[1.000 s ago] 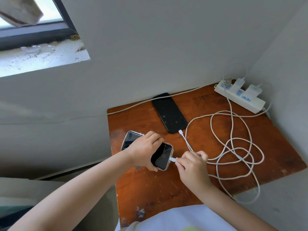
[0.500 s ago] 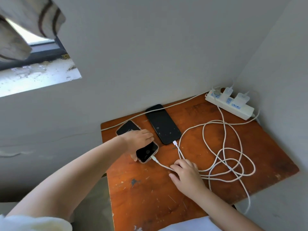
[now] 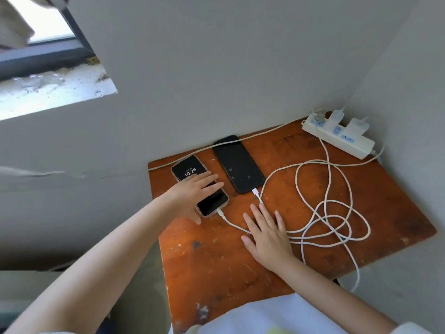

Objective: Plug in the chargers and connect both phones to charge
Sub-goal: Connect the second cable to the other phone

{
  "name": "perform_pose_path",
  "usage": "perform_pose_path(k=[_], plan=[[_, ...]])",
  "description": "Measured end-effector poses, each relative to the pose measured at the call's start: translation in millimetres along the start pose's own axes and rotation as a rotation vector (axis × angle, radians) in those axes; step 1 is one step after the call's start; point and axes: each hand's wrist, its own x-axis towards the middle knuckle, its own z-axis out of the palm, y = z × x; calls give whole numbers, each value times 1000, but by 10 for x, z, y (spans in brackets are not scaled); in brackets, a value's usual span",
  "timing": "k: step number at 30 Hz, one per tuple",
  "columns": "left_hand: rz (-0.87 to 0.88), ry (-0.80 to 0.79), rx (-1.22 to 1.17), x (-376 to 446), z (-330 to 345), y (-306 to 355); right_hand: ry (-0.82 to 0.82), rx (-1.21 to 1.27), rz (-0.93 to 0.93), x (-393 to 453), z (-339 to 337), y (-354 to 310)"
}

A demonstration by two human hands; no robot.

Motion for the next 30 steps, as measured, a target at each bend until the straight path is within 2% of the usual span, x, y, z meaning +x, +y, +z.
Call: perform_pose_path(k=[4,7,9,15,30], plan=[[-374,398,-371,-391,359,184,10,16,6,-3,20,5],[-661,438,-506,-523,644,303,-6,48,8,-7,31,-8],[-745,404,-532,-528,776,338,-3,51,7,-1,36,-6],[-781,371,-348,-453,941,425,-19,70,-2,0,84,5],[-767,365,-336,-458,924,430,-74,75,2,-4,133,21]])
